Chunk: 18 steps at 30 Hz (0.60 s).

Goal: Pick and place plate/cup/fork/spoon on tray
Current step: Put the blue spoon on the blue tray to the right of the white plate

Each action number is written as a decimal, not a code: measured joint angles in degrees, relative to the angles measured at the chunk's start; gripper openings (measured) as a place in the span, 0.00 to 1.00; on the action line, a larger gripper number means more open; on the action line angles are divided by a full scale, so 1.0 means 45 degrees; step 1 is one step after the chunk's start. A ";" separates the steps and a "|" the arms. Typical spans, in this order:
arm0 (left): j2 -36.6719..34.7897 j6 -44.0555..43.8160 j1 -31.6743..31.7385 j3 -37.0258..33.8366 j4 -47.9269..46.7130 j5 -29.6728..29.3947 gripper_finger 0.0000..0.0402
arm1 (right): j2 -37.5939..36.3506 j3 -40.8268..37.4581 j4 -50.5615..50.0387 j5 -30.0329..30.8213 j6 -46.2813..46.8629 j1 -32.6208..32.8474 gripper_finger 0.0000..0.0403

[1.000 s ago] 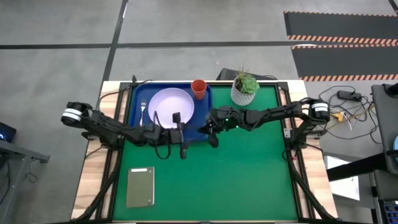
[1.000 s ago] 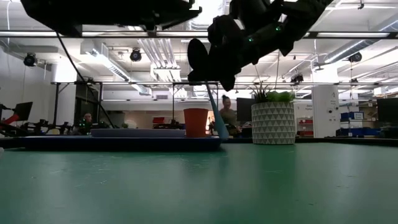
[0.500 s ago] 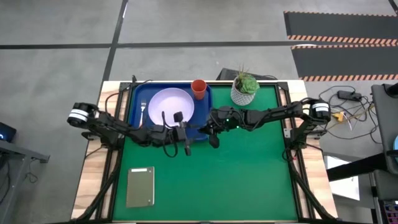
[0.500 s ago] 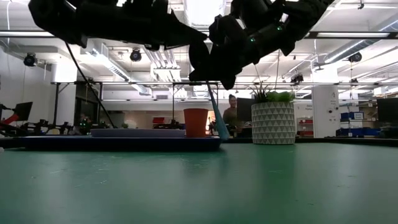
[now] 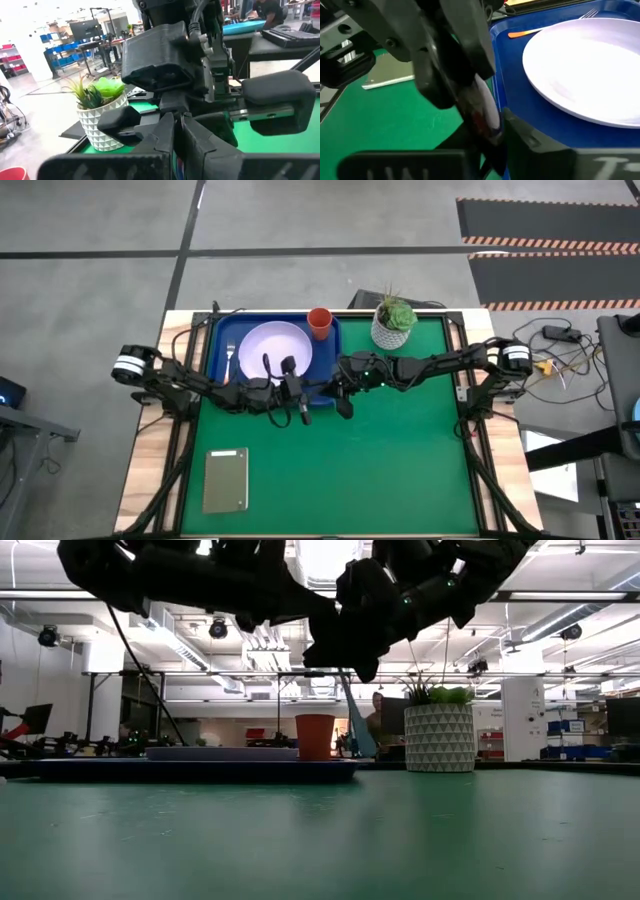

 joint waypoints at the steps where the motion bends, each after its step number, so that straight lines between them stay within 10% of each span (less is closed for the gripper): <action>1: 0.0000 -0.0032 -0.0005 0.0039 -0.0012 0.0014 0.01 | -0.0011 0.0000 -0.0003 0.0004 -0.0005 0.0000 0.13; 18: -0.0500 -0.2020 0.0520 0.2581 -0.5336 -0.0551 0.00 | -0.4634 -0.1081 -0.3784 -0.0438 -0.0802 -0.0039 0.40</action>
